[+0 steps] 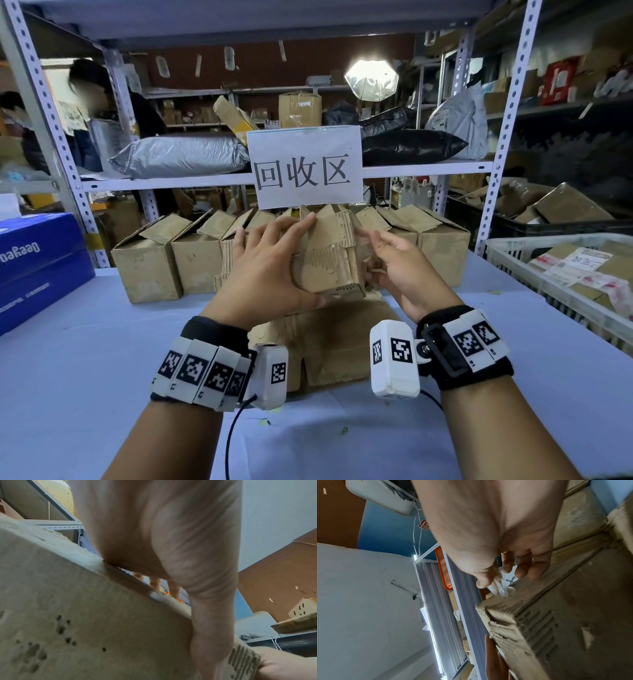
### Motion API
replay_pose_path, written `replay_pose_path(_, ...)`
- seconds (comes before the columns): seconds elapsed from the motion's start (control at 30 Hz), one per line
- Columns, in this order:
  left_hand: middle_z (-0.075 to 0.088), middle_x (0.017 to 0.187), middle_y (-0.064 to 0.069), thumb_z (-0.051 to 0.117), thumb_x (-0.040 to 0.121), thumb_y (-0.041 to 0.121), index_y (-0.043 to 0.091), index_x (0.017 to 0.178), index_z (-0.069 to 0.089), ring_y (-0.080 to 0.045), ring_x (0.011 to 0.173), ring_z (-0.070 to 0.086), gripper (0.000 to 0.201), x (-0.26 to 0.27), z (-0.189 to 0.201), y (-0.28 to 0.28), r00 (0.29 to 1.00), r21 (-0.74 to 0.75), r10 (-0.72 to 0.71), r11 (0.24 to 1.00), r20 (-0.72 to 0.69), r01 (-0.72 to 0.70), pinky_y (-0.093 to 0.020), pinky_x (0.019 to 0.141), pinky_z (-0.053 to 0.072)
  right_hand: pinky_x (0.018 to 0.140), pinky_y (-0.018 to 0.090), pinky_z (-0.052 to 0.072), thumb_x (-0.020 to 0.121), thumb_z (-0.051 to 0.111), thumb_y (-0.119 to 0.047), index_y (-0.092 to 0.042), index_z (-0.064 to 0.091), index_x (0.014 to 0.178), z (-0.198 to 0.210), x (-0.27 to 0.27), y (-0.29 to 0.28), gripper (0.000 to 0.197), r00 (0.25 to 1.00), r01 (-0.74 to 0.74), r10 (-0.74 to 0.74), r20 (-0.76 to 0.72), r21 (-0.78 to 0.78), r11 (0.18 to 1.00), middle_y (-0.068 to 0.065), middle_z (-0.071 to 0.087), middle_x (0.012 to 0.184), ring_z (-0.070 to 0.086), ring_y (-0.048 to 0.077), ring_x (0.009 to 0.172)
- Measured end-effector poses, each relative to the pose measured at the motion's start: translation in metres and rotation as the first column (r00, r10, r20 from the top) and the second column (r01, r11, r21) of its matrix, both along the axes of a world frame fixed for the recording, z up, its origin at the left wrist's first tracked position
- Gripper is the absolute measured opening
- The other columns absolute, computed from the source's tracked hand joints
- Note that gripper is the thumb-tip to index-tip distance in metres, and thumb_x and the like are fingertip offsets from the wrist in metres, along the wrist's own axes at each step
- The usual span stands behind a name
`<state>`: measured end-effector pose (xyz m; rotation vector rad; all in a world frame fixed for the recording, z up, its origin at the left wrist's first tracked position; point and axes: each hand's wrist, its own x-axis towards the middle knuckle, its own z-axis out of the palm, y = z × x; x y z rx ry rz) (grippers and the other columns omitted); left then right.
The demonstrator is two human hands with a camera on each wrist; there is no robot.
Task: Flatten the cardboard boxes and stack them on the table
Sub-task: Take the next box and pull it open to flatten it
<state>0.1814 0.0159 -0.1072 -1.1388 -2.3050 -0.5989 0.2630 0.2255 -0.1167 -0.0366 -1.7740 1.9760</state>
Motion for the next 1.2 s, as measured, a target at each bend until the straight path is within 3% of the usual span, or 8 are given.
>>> replay_pose_path(0.17, 0.03, 0.151, 0.015, 0.06, 0.048, 0.086, 0.051, 0.156, 0.012, -0.018, 0.146, 0.018, 0.123, -0.001, 0.0, -0.001, 1.0, 0.004, 0.008, 1.0, 0.016, -0.008, -0.054, 0.123, -0.005, 0.065, 0.027, 0.049, 0.096, 0.062, -0.021, -0.015, 0.058, 0.135, -0.003, -0.003, 0.008, 0.039, 1.0, 0.017, -0.017, -0.014, -0.026, 1.0, -0.006, 0.058, 0.068, 0.052, 0.01, 0.064)
replay_pose_path(0.33, 0.032, 0.15, 0.015, 0.059, 0.048, 0.087, 0.05, 0.157, 0.014, -0.017, 0.146, 0.019, 0.123, -0.001, 0.001, -0.001, 1.0, 0.013, 0.0, 1.0, 0.019, 0.0, -0.055, 0.123, -0.004, 0.053, 0.025, 0.052, 0.067, 0.078, -0.032, -0.015, 0.059, 0.105, -0.007, -0.007, 0.013, 0.045, 0.999, 0.008, 0.001, 0.053, -0.166, 0.986, 0.001, 0.071, 0.083, 0.065, 0.01, 0.062)
replay_pose_path(0.57, 0.031, 0.149, 0.015, 0.059, 0.049, 0.084, 0.049, 0.157, 0.014, -0.016, 0.146, 0.017, 0.122, 0.0, -0.001, -0.001, 1.0, 0.007, -0.001, 1.0, 0.02, 0.001, -0.054, 0.123, -0.006, 0.057, 0.026, 0.051, 0.072, 0.074, -0.037, -0.016, 0.069, 0.098, -0.013, -0.008, 0.013, 0.034, 0.997, -0.048, 0.061, 0.042, -0.252, 0.966, -0.002, 0.071, 0.077, 0.061, 0.012, 0.066)
replay_pose_path(0.7, 0.031, 0.149, 0.016, 0.06, 0.049, 0.084, 0.049, 0.157, 0.015, -0.014, 0.145, 0.017, 0.122, 0.001, -0.001, -0.001, 1.0, 0.009, -0.008, 1.0, 0.02, 0.008, -0.055, 0.123, -0.006, 0.061, 0.028, 0.051, 0.094, 0.063, -0.03, -0.017, 0.069, 0.096, -0.015, -0.01, 0.011, 0.015, 0.995, -0.022, 0.045, 0.086, -0.252, 0.967, 0.001, 0.069, 0.082, 0.061, 0.016, 0.074)
replay_pose_path(0.9, 0.031, 0.15, 0.015, 0.058, 0.049, 0.085, 0.048, 0.158, 0.015, -0.014, 0.145, 0.017, 0.123, 0.003, 0.0, -0.002, 0.999, 0.006, 0.006, 1.0, 0.032, -0.006, -0.057, 0.124, -0.003, 0.05, 0.026, 0.046, 0.106, 0.046, -0.029, -0.01, 0.062, 0.104, -0.019, -0.013, 0.009, 0.024, 0.98, 0.033, 0.026, 0.198, -0.289, 0.957, 0.003, 0.058, 0.073, 0.051, 0.012, 0.057)
replay_pose_path(1.07, 0.03, 0.151, 0.014, 0.058, 0.048, 0.085, 0.048, 0.158, 0.015, -0.015, 0.146, 0.017, 0.124, 0.004, 0.0, -0.002, 0.999, 0.012, 0.02, 1.0, 0.038, -0.02, -0.054, 0.124, -0.005, 0.053, 0.027, 0.046, 0.084, 0.057, -0.064, -0.011, 0.067, 0.105, -0.017, -0.01, 0.008, 0.058, 0.978, -0.034, 0.07, 0.195, -0.18, 0.983, 0.001, 0.062, 0.073, 0.054, 0.011, 0.06)
replay_pose_path(1.13, 0.03, 0.15, 0.015, 0.058, 0.049, 0.084, 0.048, 0.158, 0.014, -0.017, 0.146, 0.018, 0.123, 0.004, -0.001, -0.002, 0.999, 0.006, 0.018, 1.0, 0.032, -0.018, -0.056, 0.124, -0.004, 0.051, 0.023, 0.045, 0.072, 0.068, -0.062, -0.01, 0.067, 0.103, -0.015, -0.009, 0.006, 0.06, 0.979, -0.042, 0.055, 0.197, -0.067, 0.997, 0.001, 0.063, 0.076, 0.053, 0.01, 0.061)
replay_pose_path(1.2, 0.03, 0.151, 0.015, 0.059, 0.049, 0.083, 0.049, 0.158, 0.013, -0.018, 0.146, 0.018, 0.123, 0.003, -0.001, -0.001, 1.0, 0.003, 0.014, 1.0, 0.026, -0.014, -0.057, 0.124, -0.004, 0.05, 0.021, 0.043, 0.082, 0.07, -0.049, -0.011, 0.067, 0.101, -0.016, -0.01, 0.005, 0.043, 0.982, -0.025, 0.029, 0.188, -0.026, 0.999, 0.001, 0.061, 0.078, 0.051, 0.009, 0.061)
